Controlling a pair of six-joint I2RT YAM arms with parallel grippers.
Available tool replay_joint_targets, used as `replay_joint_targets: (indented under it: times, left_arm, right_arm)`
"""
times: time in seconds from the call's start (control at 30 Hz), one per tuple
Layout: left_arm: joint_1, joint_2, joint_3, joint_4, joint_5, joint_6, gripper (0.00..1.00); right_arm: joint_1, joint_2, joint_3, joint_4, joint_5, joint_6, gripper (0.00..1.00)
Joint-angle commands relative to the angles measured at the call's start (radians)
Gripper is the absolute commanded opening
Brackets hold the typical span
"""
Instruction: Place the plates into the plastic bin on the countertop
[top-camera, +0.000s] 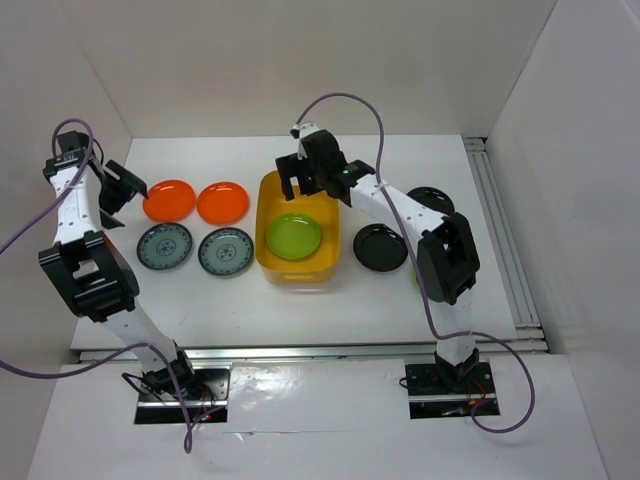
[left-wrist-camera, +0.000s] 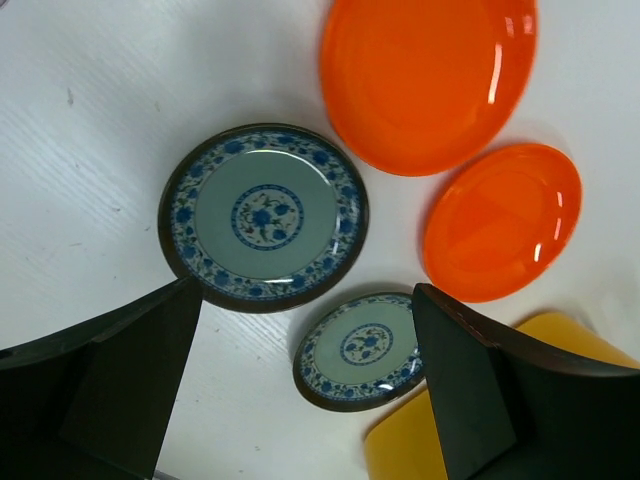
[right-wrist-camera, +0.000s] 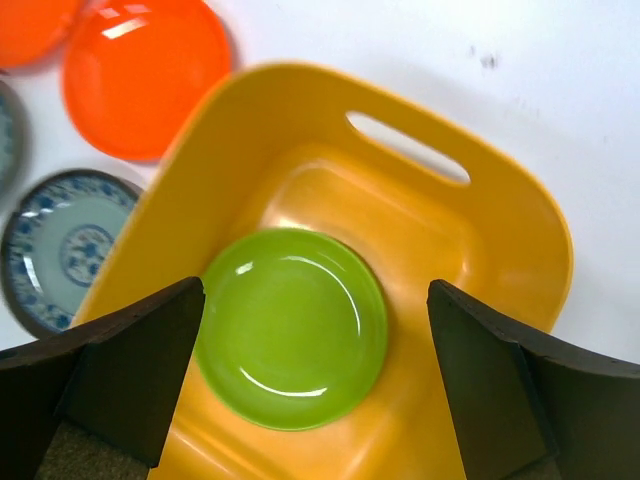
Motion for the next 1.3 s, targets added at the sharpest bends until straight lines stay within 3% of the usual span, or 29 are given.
replay_joint_targets:
  times: [0.0,0.3,0.63,0.87,0.97,1.27]
  left_arm:
    - [0.037,0.031,-0.025,0.033,0.053,-0.025,1.00]
    - [0.077,0.147,-0.059,0.185,0.178,-0.002,0.96]
    - [0.077,0.322,0.044,0.263,0.192,0.044,0.93]
    - [0.068,0.293,-0.022,0.430,0.204,0.033,0.91]
    - [0.048,0.364,0.041,0.379,0.184,0.044,0.88]
    - [0.017,0.419,-0.007,0.414,0.161,0.044,0.77]
  right_arm:
    - [0.044,-0.093,0.086,-0.003,0.012,-0.030,1.00]
    - [0.087,-0.331,-0.007,0.030,-0.226,-0.093,1.00]
    - [0.096,-0.504,-0.147,0.020,-0.244,-0.095,1.00]
    - [0.124,-0.526,-0.156,-0.024,-0.226,-0.095,1.00]
    - [0.124,-0.526,-0.156,-0.035,-0.204,-0.095,1.00]
    - [0.124,-0.497,-0.078,-0.102,-0.195,-0.124,1.00]
